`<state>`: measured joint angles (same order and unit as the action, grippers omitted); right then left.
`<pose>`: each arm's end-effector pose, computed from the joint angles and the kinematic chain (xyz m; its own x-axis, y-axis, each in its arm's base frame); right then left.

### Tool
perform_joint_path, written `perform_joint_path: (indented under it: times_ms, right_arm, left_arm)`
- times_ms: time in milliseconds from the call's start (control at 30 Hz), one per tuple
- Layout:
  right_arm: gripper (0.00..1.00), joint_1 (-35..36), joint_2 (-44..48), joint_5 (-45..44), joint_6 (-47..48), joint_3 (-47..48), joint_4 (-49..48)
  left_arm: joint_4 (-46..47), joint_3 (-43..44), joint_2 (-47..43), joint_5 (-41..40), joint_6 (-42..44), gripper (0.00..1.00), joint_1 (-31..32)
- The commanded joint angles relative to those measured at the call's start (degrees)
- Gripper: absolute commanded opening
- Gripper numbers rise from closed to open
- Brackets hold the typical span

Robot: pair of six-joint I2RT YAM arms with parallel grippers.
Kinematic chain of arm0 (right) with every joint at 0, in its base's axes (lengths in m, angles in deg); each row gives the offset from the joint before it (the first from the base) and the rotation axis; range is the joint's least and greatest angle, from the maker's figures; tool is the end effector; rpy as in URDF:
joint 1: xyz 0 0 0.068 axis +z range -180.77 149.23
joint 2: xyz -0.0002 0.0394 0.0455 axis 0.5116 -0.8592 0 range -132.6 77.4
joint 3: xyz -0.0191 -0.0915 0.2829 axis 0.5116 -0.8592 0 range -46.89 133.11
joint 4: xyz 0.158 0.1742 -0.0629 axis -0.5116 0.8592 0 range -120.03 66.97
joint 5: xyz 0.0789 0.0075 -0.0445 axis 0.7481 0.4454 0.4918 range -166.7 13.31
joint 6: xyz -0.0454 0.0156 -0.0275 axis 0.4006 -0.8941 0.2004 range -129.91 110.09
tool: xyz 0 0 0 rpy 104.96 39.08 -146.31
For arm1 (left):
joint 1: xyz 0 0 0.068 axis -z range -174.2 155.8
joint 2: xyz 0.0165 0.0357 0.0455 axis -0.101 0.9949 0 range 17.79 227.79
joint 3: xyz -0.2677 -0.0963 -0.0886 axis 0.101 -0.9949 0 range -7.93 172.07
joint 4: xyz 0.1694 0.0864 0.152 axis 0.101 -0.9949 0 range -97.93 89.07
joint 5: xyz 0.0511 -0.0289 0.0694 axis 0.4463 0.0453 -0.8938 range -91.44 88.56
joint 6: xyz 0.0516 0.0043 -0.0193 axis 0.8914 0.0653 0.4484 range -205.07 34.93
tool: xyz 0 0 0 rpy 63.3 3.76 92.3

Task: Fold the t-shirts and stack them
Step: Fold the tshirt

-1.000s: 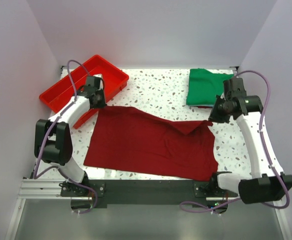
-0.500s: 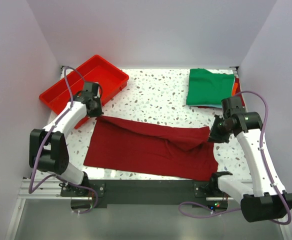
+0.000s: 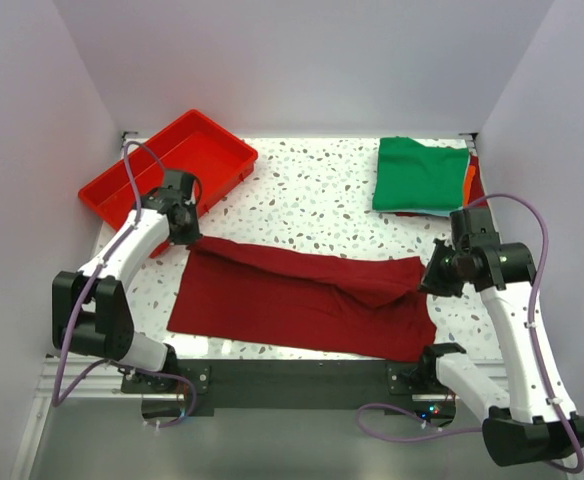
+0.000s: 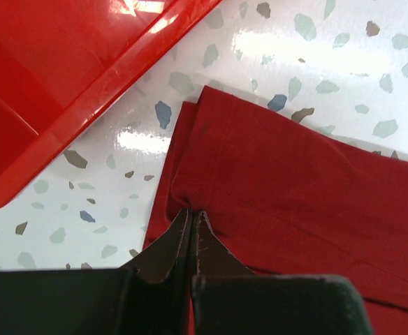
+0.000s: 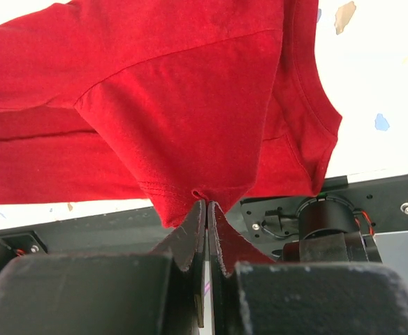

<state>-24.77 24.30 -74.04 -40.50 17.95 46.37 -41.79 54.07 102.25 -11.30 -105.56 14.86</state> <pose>0.1017 0.0124 0.3491 -0.8369 0.4231 -0.3472 0.3505 0.9015 0.2537 0.2710 -0.0367 0.2721 -0.8543 -0.2129 -0.4742 -0.2346 0.9720 -0.0139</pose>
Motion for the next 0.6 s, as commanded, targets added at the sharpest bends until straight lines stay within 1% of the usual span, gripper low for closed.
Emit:
perform_joint_path:
  times_ms: [0,200,467,533,567]
  right_arm:
    - [0.00,0.1,2.1,1.3,-0.9,-0.8,6.8]
    - [0.00,0.2,5.5,2.0,-1.2,-3.4,8.6]
    - [0.00,0.2,9.9,2.7,-1.8,-8.3,10.2]
    - [0.00,0.2,10.6,2.1,-1.4,-8.8,10.5]
    - [0.00,0.2,10.9,1.5,-1.3,-9.0,11.0]
  left_arm:
    - [-2.9,-1.0,-2.3,-1.4,-1.0,0.00,-0.4]
    - [-4.8,-2.9,-3.3,-0.9,-1.7,0.00,-0.4]
    - [-7.2,-5.0,-6.1,-3.3,-2.0,0.01,-0.4]
    - [-7.6,-5.6,-6.5,-3.2,-2.1,0.09,-0.4]
    - [-8.3,-5.7,-7.1,-3.4,-2.4,0.25,-0.4]
